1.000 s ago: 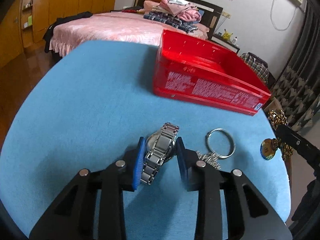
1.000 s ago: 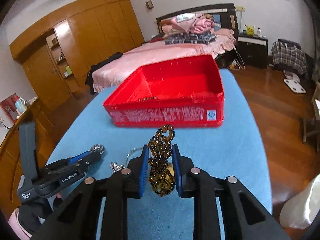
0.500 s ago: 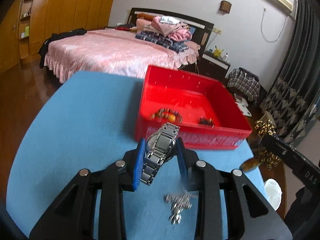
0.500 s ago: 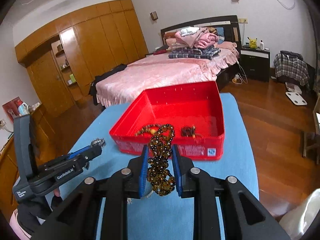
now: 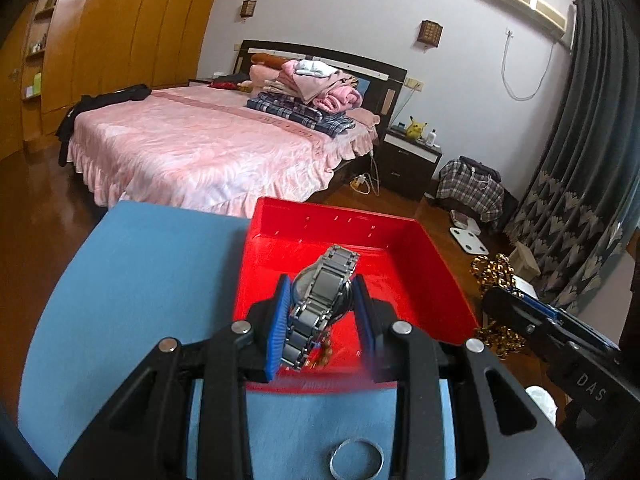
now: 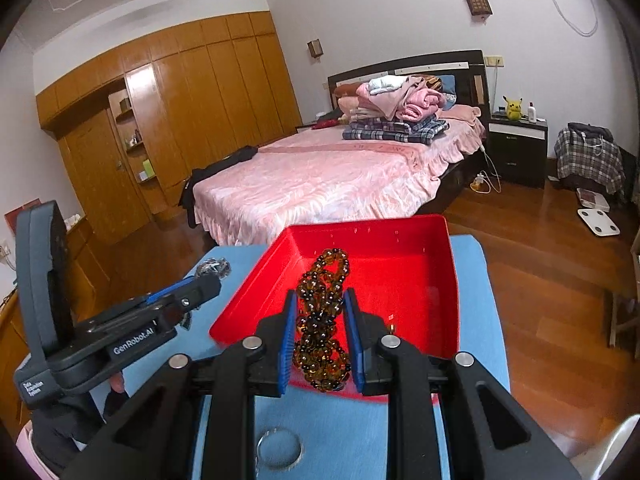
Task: Organize jewelry
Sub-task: 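Lift both items into the red tin and open both tools to drop them, then withdraw both open tools from the tin toward the silver chain and bangle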
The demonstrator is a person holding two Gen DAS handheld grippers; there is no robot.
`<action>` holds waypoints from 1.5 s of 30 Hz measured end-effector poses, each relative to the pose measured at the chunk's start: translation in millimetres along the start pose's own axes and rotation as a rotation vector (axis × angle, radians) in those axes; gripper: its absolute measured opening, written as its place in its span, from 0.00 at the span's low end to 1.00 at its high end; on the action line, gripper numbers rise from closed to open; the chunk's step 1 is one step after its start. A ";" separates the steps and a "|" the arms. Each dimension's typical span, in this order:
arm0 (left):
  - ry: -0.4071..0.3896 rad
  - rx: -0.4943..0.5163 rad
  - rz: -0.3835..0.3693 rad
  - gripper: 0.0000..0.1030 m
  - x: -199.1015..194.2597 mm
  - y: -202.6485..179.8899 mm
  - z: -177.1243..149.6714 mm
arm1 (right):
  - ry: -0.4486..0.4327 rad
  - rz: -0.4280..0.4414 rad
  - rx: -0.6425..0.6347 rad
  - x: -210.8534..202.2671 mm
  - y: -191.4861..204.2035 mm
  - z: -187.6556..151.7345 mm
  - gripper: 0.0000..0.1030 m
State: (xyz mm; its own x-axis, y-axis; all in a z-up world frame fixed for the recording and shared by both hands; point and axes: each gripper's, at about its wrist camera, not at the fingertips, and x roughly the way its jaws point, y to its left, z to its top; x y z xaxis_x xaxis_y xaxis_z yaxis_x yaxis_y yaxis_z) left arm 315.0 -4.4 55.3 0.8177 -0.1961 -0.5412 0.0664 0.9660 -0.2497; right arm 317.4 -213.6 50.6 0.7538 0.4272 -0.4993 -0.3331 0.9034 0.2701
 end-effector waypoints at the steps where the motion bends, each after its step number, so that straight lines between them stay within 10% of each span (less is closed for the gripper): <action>1: 0.003 0.000 -0.002 0.28 5.6 -0.2 2.8 | 0.003 -0.002 0.003 5.1 -1.5 2.6 0.22; 10: 0.059 0.022 0.015 0.33 44.2 4.3 4.1 | 0.072 -0.054 -0.005 51.6 -12.6 2.0 0.27; 20: 0.026 0.031 0.025 0.68 9.9 11.7 -4.5 | -0.001 -0.085 0.034 16.2 -23.4 -10.1 0.65; 29: 0.045 0.054 0.050 0.78 -34.5 14.9 -39.6 | -0.012 -0.113 0.051 -22.3 -18.3 -45.4 0.89; 45: 0.202 0.054 0.077 0.86 -41.8 12.7 -126.2 | 0.035 -0.228 0.022 -53.0 -8.7 -115.7 0.94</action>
State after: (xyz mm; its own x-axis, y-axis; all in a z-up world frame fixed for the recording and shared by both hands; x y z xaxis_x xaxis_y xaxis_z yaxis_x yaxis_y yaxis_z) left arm 209.5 -5.2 -26.6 0.6910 -0.1454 -0.7080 0.0427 0.9861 -0.1608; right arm 214.9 -239.7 -20.5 0.7880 0.2137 -0.5775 -0.1438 0.9758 0.1649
